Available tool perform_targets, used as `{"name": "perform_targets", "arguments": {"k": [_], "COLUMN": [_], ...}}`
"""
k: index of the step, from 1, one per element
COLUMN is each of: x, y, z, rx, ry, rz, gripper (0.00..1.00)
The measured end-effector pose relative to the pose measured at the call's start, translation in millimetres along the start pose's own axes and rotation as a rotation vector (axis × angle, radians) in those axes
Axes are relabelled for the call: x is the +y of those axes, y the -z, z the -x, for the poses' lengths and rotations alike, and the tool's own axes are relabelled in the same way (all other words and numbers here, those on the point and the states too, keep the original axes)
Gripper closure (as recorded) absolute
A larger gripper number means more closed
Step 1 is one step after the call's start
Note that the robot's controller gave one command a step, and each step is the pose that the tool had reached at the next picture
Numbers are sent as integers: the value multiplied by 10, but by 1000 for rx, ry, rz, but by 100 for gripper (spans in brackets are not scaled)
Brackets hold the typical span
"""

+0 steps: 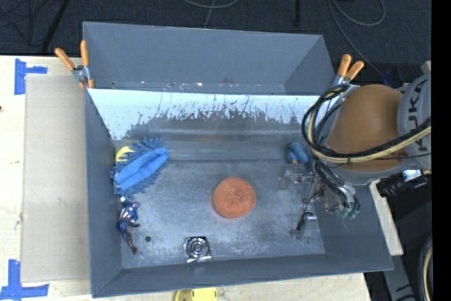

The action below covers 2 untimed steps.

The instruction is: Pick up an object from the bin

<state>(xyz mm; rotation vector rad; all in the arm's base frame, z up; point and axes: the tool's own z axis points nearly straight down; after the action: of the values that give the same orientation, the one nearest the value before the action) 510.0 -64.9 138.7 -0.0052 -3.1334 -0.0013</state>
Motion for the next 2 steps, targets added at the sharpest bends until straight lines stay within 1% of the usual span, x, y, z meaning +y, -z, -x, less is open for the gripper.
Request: {"name": "perform_targets", "arguments": {"k": [1, 2], "x": [6, 7], "y": [44, 44], "z": [15, 15], "rx": [-7, -7], "ry": [5, 6], "rz": [-1, 0], "gripper": [100, 0]}}
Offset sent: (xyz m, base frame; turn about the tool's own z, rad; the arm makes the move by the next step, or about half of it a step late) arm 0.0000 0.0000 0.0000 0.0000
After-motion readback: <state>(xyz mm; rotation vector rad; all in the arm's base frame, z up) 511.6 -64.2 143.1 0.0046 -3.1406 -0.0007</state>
